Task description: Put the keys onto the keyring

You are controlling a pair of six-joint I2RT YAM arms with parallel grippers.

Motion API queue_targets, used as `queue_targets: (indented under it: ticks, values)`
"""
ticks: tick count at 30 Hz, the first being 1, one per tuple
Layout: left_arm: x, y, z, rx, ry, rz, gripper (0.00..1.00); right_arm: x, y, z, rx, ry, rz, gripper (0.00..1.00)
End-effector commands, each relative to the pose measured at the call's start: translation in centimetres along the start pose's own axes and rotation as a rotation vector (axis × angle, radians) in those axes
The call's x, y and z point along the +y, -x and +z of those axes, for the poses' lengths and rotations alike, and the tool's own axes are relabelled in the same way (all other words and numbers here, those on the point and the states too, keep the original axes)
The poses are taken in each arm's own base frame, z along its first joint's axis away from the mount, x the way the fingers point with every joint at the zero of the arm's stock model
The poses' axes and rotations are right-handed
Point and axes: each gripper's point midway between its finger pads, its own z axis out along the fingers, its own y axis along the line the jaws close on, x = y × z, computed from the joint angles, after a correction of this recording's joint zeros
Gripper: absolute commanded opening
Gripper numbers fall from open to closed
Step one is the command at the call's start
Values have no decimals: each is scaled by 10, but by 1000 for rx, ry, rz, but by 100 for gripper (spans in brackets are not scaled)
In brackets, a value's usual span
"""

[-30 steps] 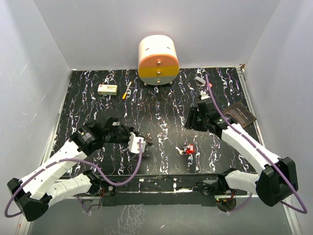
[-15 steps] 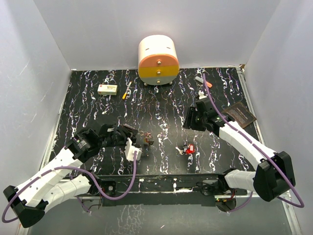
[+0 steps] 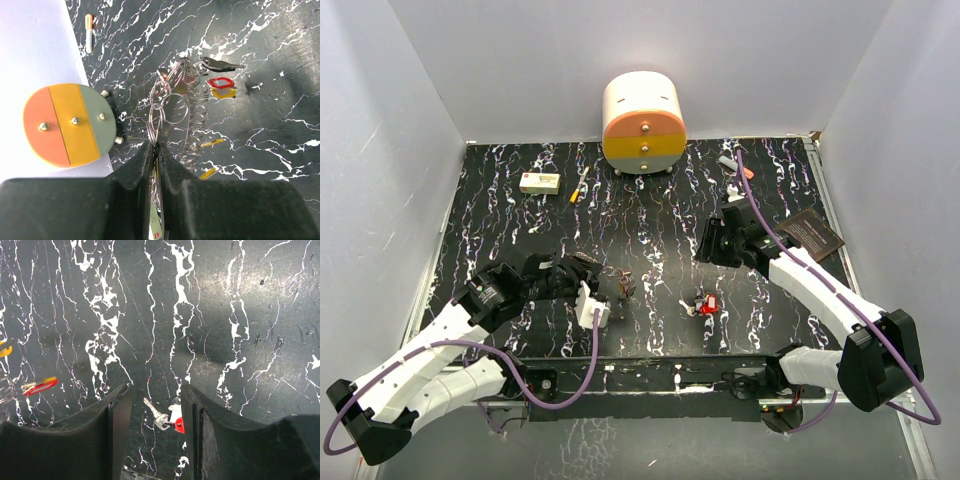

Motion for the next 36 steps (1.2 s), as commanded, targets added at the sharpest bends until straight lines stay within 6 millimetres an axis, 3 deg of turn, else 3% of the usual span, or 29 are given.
queue_targets:
  ticks: [1,8,11,16,23,28,36]
  values:
    - [21,14,-9,-43,68,27,0,13,24,-5,-84,53,-7,48]
    - [28,18,-8,-63,86,-67,0,17,26,-8,-90,85,-31,48]
    - [26,21,-7,-78,86,-102,0,41,33,-19,-122,224,-67,48]
    - [25,26,-3,-107,72,-210,0,96,42,-55,-171,545,-152,44]
    - [28,29,6,-118,41,-336,0,140,44,-97,-164,814,-201,37]
    - [31,30,15,-123,18,-421,0,159,40,-115,-148,919,-216,37]
    - [40,33,20,-145,40,-432,0,175,33,-125,-74,1067,-186,37]
